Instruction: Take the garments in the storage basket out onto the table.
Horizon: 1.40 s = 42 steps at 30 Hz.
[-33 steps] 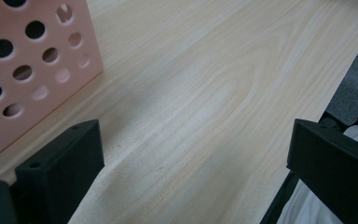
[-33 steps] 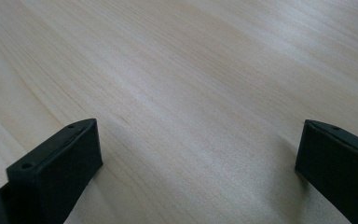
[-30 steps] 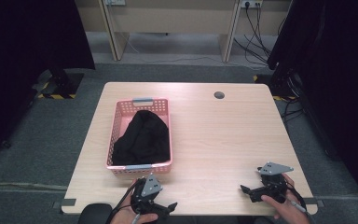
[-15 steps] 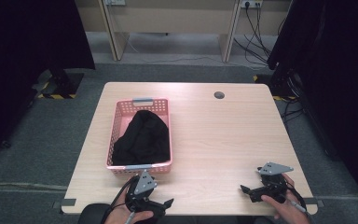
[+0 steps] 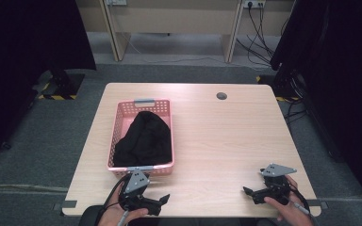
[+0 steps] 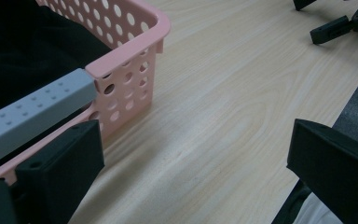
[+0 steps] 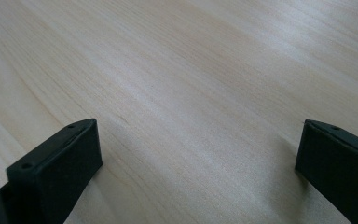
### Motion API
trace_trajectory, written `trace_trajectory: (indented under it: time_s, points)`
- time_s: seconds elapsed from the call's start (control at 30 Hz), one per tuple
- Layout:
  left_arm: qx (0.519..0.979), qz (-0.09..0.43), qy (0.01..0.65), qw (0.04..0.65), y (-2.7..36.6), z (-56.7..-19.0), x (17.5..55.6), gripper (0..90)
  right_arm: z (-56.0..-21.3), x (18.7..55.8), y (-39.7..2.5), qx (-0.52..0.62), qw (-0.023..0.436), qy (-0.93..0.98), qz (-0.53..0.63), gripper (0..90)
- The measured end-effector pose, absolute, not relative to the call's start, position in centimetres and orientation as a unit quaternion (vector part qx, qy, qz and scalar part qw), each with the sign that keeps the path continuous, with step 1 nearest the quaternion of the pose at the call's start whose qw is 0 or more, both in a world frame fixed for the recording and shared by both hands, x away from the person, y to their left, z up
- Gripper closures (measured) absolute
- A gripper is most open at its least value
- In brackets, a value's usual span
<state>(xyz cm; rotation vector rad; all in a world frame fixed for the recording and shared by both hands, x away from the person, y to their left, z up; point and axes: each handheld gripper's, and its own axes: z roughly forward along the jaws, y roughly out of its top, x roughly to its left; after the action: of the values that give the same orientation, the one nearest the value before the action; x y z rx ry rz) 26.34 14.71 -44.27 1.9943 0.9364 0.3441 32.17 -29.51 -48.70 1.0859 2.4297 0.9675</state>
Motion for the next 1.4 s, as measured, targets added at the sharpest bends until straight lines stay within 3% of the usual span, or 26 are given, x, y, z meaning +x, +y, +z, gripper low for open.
trace_trajectory:
  time_s: [1.4]
  points:
    - [0.781,0.168,0.398,0.451,16.4,-41.8,27.7,2.7,-48.7,32.2,-29.5,0.379,0.154,0.848,0.338,0.4]
